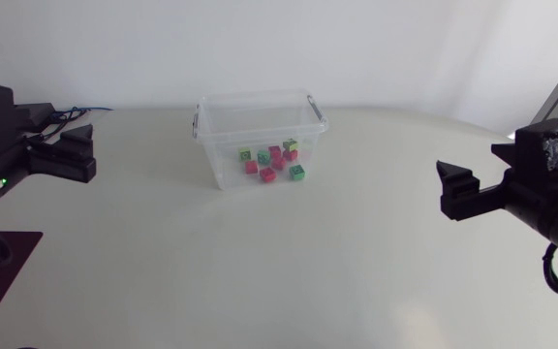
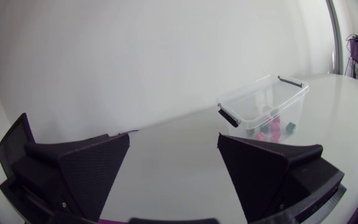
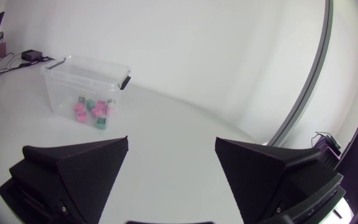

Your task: Place the duplo bricks in the container

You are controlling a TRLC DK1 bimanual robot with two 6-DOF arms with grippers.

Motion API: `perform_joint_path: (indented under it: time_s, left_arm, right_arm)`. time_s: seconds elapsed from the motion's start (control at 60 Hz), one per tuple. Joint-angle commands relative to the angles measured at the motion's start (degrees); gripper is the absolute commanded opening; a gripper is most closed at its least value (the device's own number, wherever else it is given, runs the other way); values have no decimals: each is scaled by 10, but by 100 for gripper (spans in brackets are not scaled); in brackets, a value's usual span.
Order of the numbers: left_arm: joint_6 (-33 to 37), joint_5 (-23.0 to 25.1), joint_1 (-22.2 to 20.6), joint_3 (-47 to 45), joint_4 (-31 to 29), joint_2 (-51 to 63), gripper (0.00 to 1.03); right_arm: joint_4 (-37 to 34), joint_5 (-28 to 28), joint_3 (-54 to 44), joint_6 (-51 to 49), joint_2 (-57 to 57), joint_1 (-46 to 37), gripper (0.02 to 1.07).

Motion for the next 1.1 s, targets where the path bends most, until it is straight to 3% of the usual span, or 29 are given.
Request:
perform_joint_path:
  time_s: [0.0,0.15,1.083]
  left_arm:
    - [9,-4,16,-58,13,-64,99]
    - [15,-3,27,-160,24,-196,99]
    - [-172,186,124,-362,37,-416,96]
  right_arm:
    - [15,0,-40,20,-36,-9,103]
    - [21,1,-88,20,-102,-30,103]
    - [72,-105,-307,131,-387,-130,103]
